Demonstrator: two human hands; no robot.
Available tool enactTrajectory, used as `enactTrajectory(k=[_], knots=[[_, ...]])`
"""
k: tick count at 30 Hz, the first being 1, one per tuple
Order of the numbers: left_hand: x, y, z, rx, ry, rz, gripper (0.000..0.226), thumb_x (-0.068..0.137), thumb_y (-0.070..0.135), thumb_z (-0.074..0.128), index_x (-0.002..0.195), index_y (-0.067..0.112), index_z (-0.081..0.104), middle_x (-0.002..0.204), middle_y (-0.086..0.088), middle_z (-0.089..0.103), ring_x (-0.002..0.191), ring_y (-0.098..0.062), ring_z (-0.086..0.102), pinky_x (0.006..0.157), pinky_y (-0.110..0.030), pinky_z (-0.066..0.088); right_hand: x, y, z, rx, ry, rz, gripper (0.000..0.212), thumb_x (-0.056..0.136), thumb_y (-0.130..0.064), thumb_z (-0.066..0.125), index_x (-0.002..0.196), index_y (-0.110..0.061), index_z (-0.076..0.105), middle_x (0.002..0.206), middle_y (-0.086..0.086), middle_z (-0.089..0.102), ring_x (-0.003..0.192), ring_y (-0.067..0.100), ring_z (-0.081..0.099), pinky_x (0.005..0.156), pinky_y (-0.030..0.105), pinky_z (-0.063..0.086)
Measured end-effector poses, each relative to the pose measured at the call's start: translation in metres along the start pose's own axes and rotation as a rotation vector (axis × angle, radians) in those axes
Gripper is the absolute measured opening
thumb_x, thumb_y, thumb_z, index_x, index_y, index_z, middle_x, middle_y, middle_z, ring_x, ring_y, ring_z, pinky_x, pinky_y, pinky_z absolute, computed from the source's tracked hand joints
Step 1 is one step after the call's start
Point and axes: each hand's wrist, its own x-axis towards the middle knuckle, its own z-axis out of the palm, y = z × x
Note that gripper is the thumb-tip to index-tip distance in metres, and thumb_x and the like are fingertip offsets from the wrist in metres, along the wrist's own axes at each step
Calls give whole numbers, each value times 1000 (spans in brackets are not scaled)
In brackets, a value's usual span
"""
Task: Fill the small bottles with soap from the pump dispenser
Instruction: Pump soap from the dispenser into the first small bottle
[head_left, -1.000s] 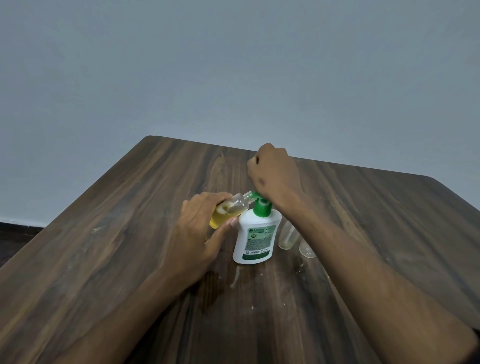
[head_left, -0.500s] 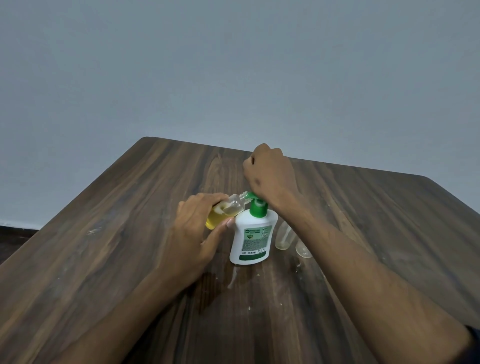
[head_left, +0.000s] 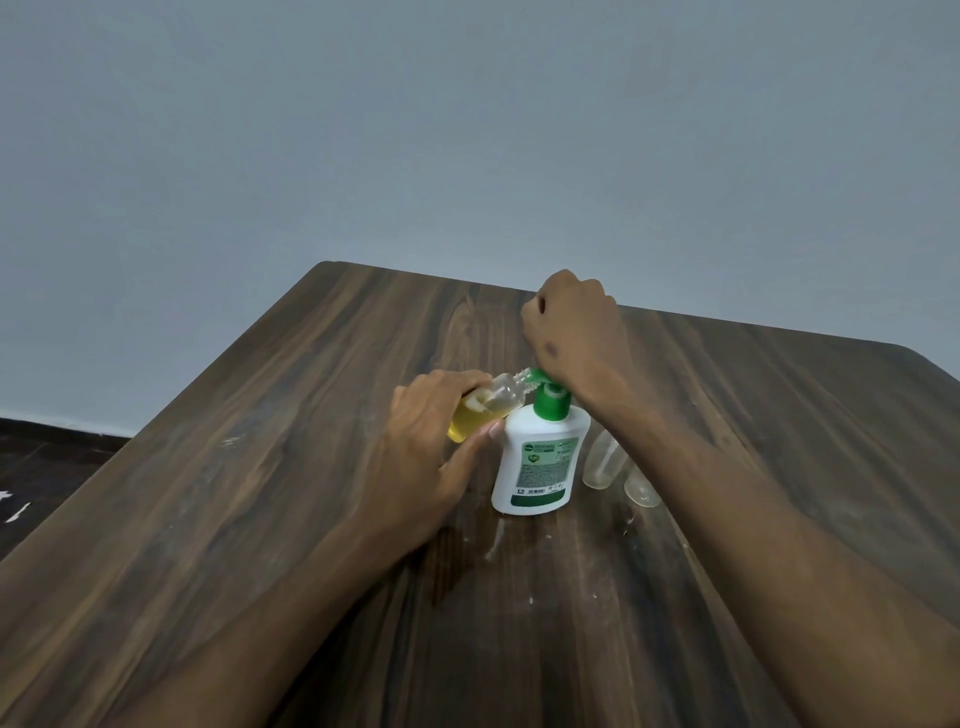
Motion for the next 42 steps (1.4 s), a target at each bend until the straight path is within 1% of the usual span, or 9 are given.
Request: enactTrajectory(k=[4,12,16,20,23,27,32,38,42], knots=[[0,-1,1,-5,-3,9,28,98,25,71,124,15,66,115,5,69,104,-17,63,85,-46,47,-1,4,4,9,-30,-4,27,89,-18,43,63,-12,40,57,4,45,50,25,39,50,30,26],[0,-2,1,-7,7,7,29,98,27,70,124,16,66,114,6,68,102,-16,63,84,-45,47,0,1,4,5,-33,-7,30,91,-17,44,62,-14,35,56,3,42,49,24,37,51,30,26],[1,-1,2,-12,6,0,28,98,26,70,123,15,66,114,5,68,102,-17,63,84,-46,48,1,-1,2,-7,10,-33,32,94,-17,44,63,-14,35,58,3,44,49,23,38,52,32,29],[0,-3,3,-9,-12,7,28,99,28,69,124,16,66,114,6,67,102,-16,62,84,-47,48,0,0,1,0,-38,-22,33,93,-17,44,63,-15,32,58,2,39,50,23,34,52,32,25],[1,-3,4,-4,-13,5,28,99,29,69,124,17,65,113,7,67,101,-14,61,85,-43,47,0,-3,-2,-14,-7,-29,33,94,-17,44,64,-14,32,59,3,40,51,23,34,54,34,25],[0,-2,2,5,-19,-2,28,99,29,68,125,16,66,115,7,67,103,-15,61,86,-42,45,0,-2,-1,-13,-47,-8,32,92,-16,44,63,-15,31,58,2,38,50,23,32,51,33,23],[0,-4,3,16,-12,3,28,99,28,68,125,17,65,115,8,66,103,-14,61,86,-41,45,-2,-4,-1,-4,9,-25,34,94,-15,43,63,-15,30,57,2,37,48,21,30,50,31,23],[-1,-8,7,41,13,58,29,98,26,70,125,15,64,115,4,66,101,-15,60,84,-41,44,-1,-2,-2,2,15,-36,33,92,-15,43,62,-14,30,56,2,37,48,22,30,49,31,22],[3,-10,7,67,22,106,29,97,22,71,123,11,65,115,1,66,100,-18,59,82,-42,44,-3,-1,-3,-10,-42,-27,32,92,-16,44,62,-15,31,57,2,37,49,21,30,49,32,21]])
